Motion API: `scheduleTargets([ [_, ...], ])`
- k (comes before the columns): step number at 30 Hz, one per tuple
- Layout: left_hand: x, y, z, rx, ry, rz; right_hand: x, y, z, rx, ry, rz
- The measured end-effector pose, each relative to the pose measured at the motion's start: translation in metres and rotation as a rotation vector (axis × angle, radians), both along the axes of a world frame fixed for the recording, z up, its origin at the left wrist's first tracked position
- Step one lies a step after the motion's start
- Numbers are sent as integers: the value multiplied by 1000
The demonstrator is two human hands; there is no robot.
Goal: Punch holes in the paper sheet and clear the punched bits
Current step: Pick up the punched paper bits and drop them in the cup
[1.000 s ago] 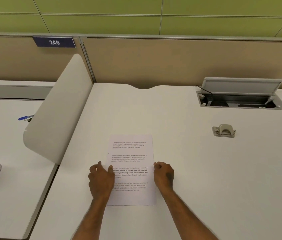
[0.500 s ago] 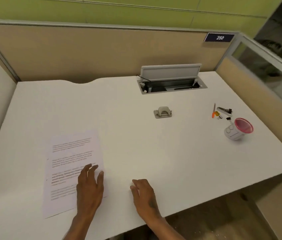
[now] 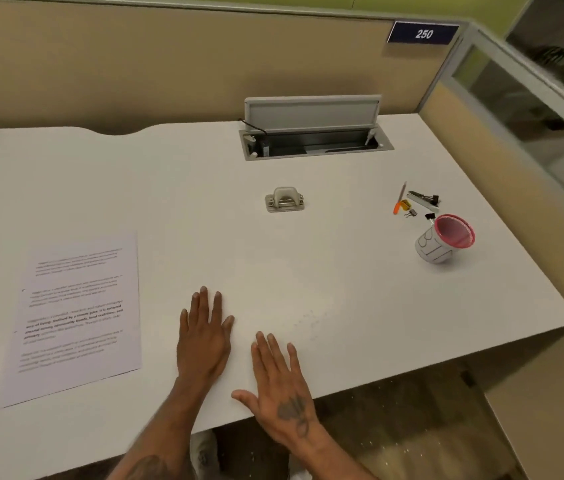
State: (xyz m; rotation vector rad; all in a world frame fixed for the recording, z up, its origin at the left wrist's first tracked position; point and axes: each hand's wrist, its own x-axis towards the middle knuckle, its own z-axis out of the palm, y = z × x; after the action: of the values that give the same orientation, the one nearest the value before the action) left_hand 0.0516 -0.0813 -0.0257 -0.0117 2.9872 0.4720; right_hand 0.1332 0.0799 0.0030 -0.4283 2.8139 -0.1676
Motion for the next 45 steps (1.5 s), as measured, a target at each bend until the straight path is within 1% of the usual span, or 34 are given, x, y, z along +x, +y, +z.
scheduleTargets([
  [5, -5, 17, -8, -39, -18, 23, -24, 19, -16, -2, -5, 194],
  [8, -5, 31, -9, -57, -14, 53, -31, 43, -27, -30, 29, 254],
  [11, -5, 36, -10, -57, -3, 93, -54, 80, -32, 5, 67, 191],
  [14, -6, 35, -11, -36, 3, 109, -88, 115, -29, 72, 60, 100],
  [16, -5, 35, -12, -36, 8, 113, -105, 129, -26, 100, 51, 89],
  [18, -6, 35, -12, -32, 12, 115, -109, 134, -21, 78, 46, 118],
  [20, -6, 35, -13, -29, 14, 119, -95, 134, -17, 0, 52, 202],
  [23, -6, 35, -13, -19, 14, 119, -47, 135, -23, -126, 38, 484],
  [25, -6, 35, -14, -15, 11, 118, -20, 138, -32, -124, 8, 647],
  [28, -6, 35, -14, -11, 10, 120, -17, 147, -38, -62, -25, 709],
  [31, -6, 35, -14, -4, 3, 127, -52, 160, -34, -52, -21, 648],
  [34, -6, 35, -14, -9, 4, 129, -100, 178, -27, 28, 15, 565],
  [36, -6, 35, -14, -12, 5, 130, -128, 184, -22, 66, 5, 543],
  [38, -6, 35, -14, -14, 1, 132, -142, 185, -17, 72, 17, 544],
  [40, -6, 35, -14, -10, -3, 135, -136, 185, -14, 29, 67, 495],
  [42, -6, 35, -14, -9, -5, 138, -112, 186, -17, -54, 131, 301],
  [44, -6, 35, -14, -12, -8, 140, -78, 183, -20, -82, 142, -25],
  [45, -7, 35, -13, -15, -8, 141, -62, 180, -22, -53, 118, -191],
])
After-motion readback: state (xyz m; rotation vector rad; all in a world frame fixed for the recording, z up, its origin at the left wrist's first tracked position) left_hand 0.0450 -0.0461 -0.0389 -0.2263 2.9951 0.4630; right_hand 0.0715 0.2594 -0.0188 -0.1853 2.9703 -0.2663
